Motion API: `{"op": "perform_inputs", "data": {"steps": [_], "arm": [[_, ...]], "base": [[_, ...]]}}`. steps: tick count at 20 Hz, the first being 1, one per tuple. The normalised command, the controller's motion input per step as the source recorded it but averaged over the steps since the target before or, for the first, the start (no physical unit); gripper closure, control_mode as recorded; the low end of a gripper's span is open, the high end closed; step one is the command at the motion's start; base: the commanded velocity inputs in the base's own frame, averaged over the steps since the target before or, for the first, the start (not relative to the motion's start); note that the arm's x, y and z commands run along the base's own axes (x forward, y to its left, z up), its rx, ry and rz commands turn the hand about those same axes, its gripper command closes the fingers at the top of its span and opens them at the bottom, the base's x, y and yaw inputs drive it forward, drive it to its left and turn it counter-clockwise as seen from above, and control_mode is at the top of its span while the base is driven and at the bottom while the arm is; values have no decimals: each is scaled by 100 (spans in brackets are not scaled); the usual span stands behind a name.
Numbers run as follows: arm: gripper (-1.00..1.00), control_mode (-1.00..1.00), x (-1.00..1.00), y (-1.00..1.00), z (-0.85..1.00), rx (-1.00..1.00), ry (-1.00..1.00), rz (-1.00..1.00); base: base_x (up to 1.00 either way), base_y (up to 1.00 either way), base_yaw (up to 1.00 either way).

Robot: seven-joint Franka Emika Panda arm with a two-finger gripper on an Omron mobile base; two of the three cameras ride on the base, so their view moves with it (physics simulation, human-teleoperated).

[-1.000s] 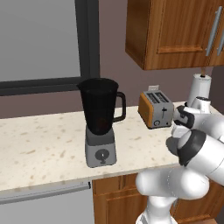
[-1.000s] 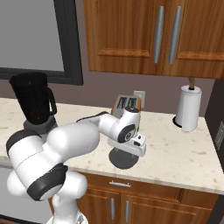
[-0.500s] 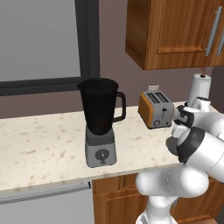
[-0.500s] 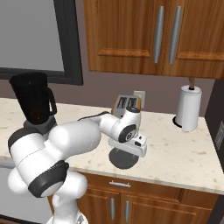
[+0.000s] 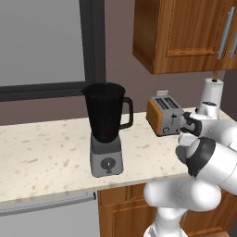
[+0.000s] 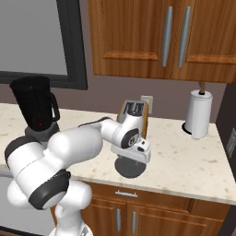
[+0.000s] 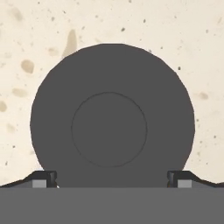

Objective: Open the blender lid, put the apple in the blender, close the lid, and start the blender.

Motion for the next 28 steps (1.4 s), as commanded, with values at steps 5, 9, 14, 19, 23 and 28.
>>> {"op": "perform_inputs", "data": {"steps": [5,9,14,19,23,28], "arm": [[-100,-100,0,8,-11,-6,0,0],[-100,-100,9,0,-23,-2,0,0],[-100,-100,13,0,-16,-1,0,0],[-100,-100,3,-6,-2,0,-5,0],[-100,-100,0,-13,-1,0,-8,0],[-100,-100,3,0,-10,0,-3,0]], "base": [[0,0,0],[0,0,0],[0,0,0],[0,0,0],[0,0,0],[0,0,0]]}}
